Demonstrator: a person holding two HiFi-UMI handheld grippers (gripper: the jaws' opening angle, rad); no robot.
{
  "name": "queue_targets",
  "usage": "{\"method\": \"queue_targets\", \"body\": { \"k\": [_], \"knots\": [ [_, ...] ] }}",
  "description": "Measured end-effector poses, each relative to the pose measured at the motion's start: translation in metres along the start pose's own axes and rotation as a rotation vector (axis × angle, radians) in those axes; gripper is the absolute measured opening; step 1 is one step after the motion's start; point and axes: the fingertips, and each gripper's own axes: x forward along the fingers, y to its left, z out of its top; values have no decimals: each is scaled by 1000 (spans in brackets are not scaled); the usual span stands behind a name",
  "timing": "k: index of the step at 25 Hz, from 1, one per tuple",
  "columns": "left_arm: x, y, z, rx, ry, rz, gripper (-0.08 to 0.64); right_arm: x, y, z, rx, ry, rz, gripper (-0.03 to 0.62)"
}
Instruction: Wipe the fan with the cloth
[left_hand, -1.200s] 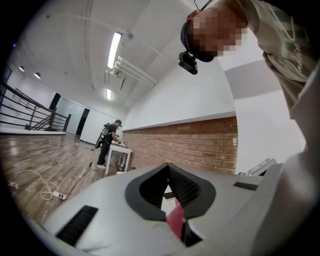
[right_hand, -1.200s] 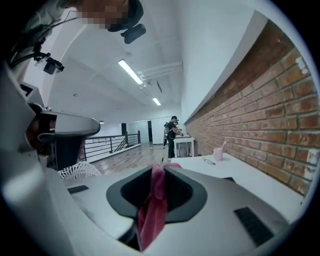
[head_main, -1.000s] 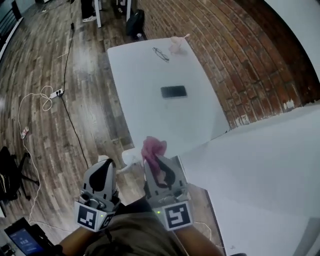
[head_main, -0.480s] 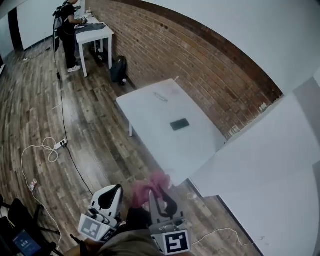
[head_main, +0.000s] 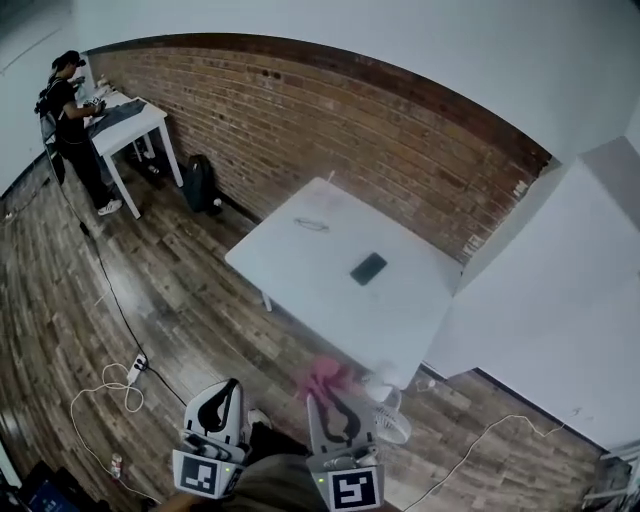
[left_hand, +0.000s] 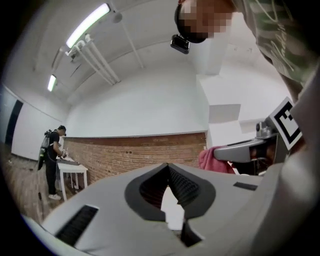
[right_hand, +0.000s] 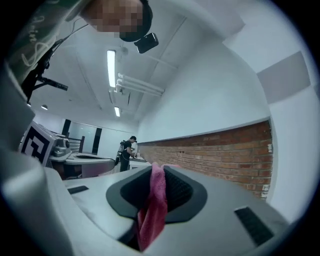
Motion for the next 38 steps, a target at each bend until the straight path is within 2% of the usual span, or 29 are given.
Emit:
{"method": "queue_targets", "body": {
  "k": [3,8,13,15,18,21,24,28,33,38],
  "knots": [
    [10,36,5,-32,17,-85,0,37,17,8,16,-14,-75,81],
    [30,80,-5,-92,58,-241,0,69,38,20,76,-48,-263,81],
    [38,107,-7,-113,2,-455,0,83,88,25,62,-38,-420,81],
    [28,107,-7,-139,-3,-568,0,78,110,24,49,-14,-500,81],
    [-1,105,-10,-190,18,-766,0,63,147,24,37,-7,-677,81],
    [-37,116,-16,-230,51,-905,0,53,197,10,68,44,-814,80],
    [-62,125,-16,-255,42,-981,0,46,232,-3,53,107,-882,80],
    [-82,119,-15,-222,22,-1093,0,33,251,-3,0,99,-973,80],
    [-79,123,-6,-190,0,-1140,0,31,261,6,-15,77,-1023,80],
    [-74,128,-9,-180,13,-1162,0,33,264,11,3,33,-1060,80]
  ]
}}
